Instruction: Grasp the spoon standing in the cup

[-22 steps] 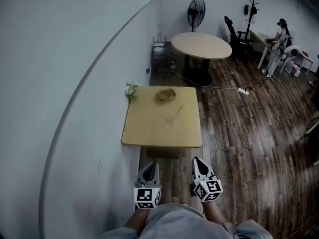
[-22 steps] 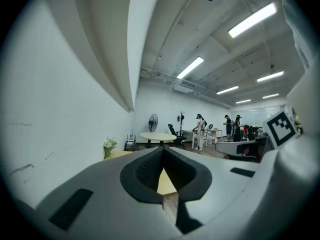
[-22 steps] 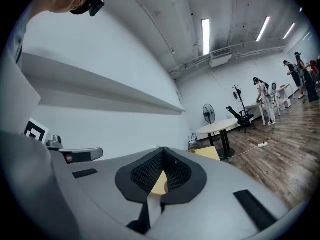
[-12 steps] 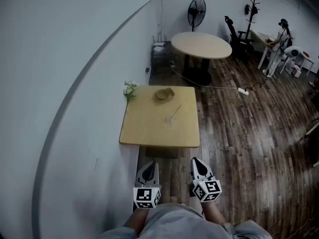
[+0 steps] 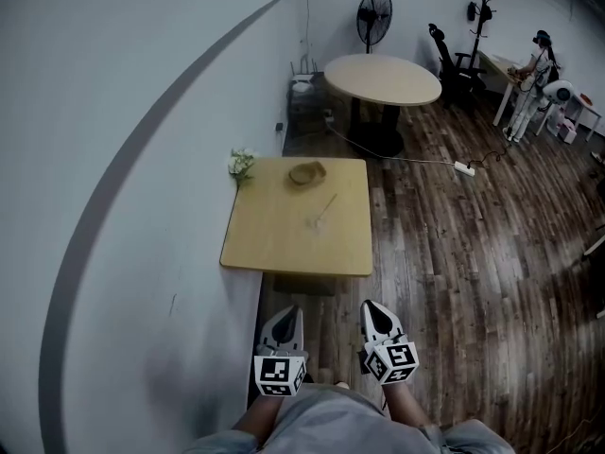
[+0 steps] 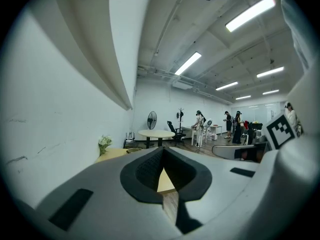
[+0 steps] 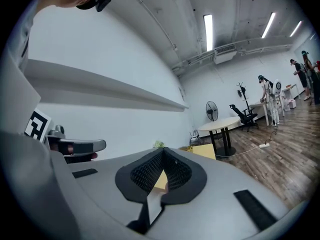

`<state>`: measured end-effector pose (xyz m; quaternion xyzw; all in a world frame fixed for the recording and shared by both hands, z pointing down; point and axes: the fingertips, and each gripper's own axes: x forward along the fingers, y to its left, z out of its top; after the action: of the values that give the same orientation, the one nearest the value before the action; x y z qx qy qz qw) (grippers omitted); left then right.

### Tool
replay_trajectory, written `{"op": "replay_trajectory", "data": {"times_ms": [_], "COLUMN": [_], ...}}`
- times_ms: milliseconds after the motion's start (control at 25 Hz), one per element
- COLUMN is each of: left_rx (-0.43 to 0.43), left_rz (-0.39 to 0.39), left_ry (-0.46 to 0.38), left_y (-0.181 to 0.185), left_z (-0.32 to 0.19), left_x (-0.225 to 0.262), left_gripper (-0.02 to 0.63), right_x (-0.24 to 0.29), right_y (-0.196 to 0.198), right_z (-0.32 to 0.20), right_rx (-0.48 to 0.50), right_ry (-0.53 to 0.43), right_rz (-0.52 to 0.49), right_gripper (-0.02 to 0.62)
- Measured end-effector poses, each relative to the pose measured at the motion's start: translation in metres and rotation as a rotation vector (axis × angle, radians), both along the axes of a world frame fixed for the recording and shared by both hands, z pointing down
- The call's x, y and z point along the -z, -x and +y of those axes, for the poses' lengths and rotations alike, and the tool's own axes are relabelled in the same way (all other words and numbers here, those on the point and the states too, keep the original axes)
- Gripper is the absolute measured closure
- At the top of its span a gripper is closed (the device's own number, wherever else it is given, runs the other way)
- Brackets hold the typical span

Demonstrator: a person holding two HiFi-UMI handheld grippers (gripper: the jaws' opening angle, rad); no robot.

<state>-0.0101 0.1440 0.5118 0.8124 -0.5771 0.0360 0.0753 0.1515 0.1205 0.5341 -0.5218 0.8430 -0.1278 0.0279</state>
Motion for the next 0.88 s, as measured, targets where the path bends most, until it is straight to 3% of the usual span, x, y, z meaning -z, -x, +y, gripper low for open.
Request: {"op": "replay_trajectory", "data": {"times_ms": [440,880], "left_rx": [0.008,-0.075], "left_rz": [-0.008,0.013], "left_ry": [0.036,-0.005], "left_y": [-0.007,-0.008], "left_z": [-0.026,-0.127], "left_x": [-0.014,-0.002], "left_gripper": [0.604,0.604], "right_x": [-0.016,-0.005], "right_y": [-0.013,-0.010], "right_z": [-0.030,-0.112], "right_rx": [-0.009,-0.073], "right_ry": [0.032,0.018], "right_rz": [-0.003,0.014], "right_gripper": [0.597,0.597]}}
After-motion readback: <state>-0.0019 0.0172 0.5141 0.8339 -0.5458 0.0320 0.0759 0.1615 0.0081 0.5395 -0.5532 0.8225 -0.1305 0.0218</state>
